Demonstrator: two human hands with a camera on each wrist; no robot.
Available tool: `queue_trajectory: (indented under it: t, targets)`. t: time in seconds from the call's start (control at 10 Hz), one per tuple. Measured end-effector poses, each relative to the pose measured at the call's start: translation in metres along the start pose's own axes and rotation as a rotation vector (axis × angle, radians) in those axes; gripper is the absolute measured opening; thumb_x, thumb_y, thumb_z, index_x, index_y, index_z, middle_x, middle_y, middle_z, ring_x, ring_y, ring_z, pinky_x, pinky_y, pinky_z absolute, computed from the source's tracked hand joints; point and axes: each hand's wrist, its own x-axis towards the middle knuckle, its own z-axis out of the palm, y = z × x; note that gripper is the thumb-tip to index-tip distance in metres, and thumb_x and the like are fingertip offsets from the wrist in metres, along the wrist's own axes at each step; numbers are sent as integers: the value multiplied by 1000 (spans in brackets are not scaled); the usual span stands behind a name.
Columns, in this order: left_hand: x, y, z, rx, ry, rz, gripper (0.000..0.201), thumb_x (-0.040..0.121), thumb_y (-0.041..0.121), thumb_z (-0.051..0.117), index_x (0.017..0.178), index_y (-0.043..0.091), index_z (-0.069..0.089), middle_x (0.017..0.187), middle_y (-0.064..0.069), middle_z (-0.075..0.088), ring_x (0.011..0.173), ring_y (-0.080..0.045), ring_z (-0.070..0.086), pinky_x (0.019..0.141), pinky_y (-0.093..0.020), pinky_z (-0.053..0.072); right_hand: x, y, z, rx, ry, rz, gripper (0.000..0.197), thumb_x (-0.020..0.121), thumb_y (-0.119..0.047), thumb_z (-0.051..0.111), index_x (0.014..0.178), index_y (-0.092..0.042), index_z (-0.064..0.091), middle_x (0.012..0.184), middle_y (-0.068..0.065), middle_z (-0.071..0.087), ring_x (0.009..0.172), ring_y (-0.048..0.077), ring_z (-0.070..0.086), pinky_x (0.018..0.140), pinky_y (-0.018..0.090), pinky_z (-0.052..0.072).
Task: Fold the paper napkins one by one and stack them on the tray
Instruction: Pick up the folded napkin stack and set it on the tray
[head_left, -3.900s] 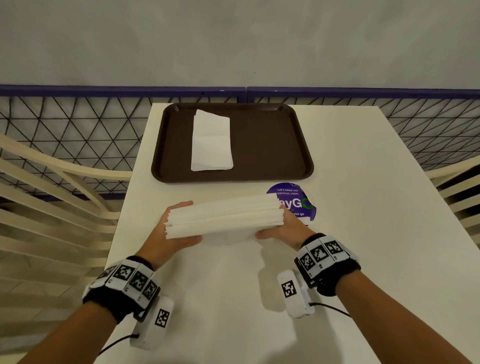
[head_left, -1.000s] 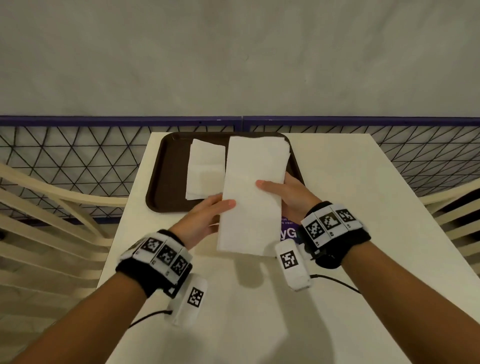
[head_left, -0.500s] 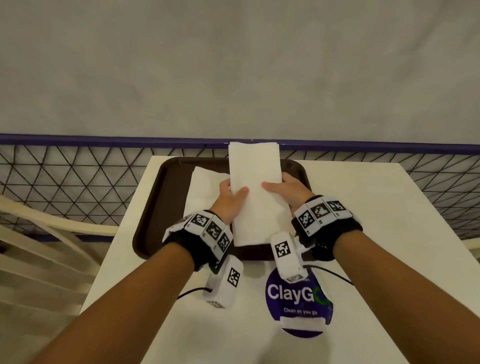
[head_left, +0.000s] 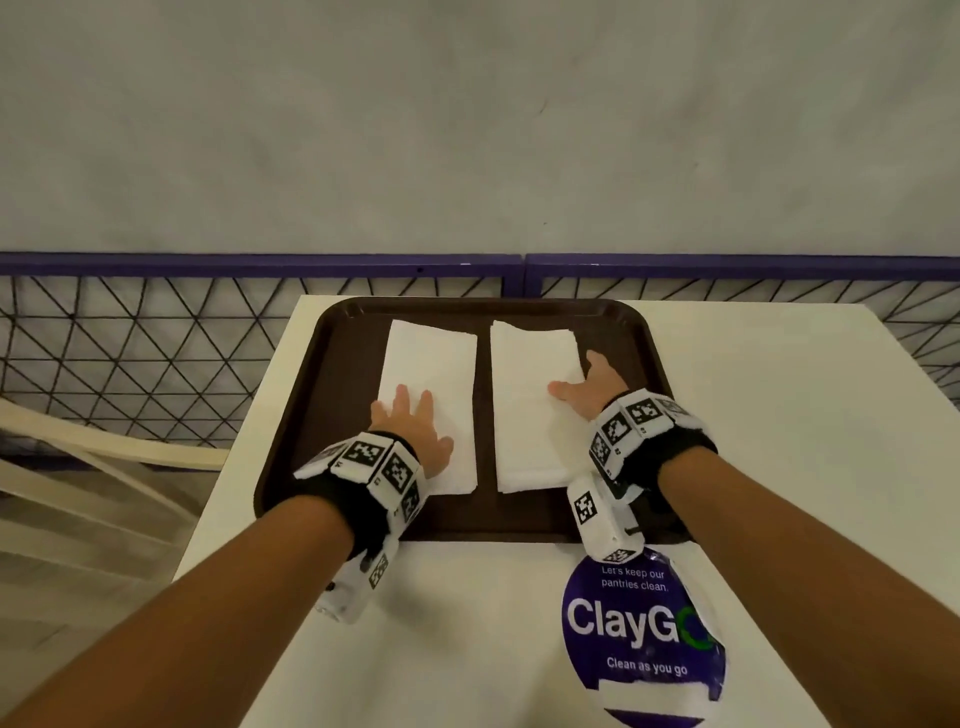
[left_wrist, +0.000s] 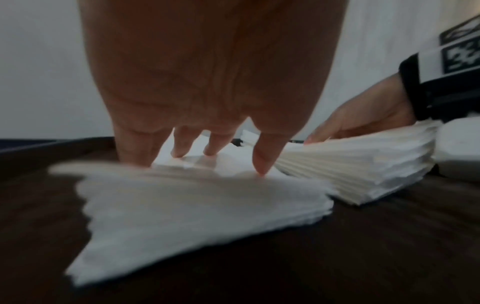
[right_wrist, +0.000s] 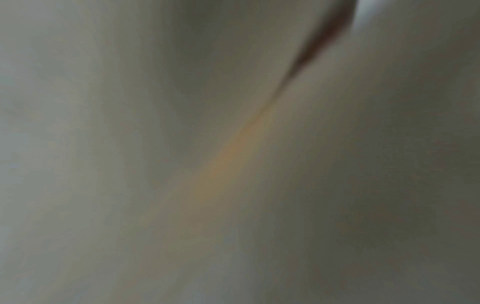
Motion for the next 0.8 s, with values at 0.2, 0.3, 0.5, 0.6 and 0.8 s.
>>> queue_trajectory:
  t: [0.2, 0.3, 0.5, 0.6, 0.8]
  targets:
    - [3, 2, 12, -3, 36, -30, 67, 98, 47, 27, 148, 23, -10, 155, -7, -17, 142, -40, -4, 116, -45, 15, -23, 12, 21, -758, 34, -322, 61, 98, -45, 26, 149, -28, -3, 157, 9, -5, 144, 33, 4, 117, 48, 9]
    - [10, 1, 14, 29, 37, -39, 67, 96, 51, 25, 147, 27, -11, 155, -7, -18, 141, -40, 5, 116, -46, 16, -29, 19, 31, -874, -158, -320, 57, 98, -49, 18, 149, -33, -3, 157, 1, -18, 145, 30, -12, 116, 54, 0]
    - [16, 7, 13, 64, 44, -79, 69, 94, 56, 24, 148, 27, -10, 155, -8, -17, 140, -40, 8, 114, -47, 19, -14, 12, 40, -704, -277, -246, 62, 97, -51, 28, 149, -34, -1, 156, 2, -18, 144, 34, -15, 113, 61, -2]
    - [16, 8, 9, 56, 26, -84, 70, 94, 56, 25, 147, 27, -10, 155, -7, -18, 140, -40, 5, 115, -47, 18, -2, 11, 44, -757, -273, -280, 65, 98, -47, 30, 150, -27, -3, 156, 8, -17, 144, 35, -13, 116, 56, -4]
    - [1, 7, 2, 8, 62, -71, 67, 96, 53, 27, 147, 31, -9, 155, -2, -17, 140, -40, 5, 115, -46, 16, 5, 7, 48, -886, -234, -242, 64, 98, -51, 24, 149, -30, -7, 156, 5, -19, 143, 35, -17, 118, 49, -5]
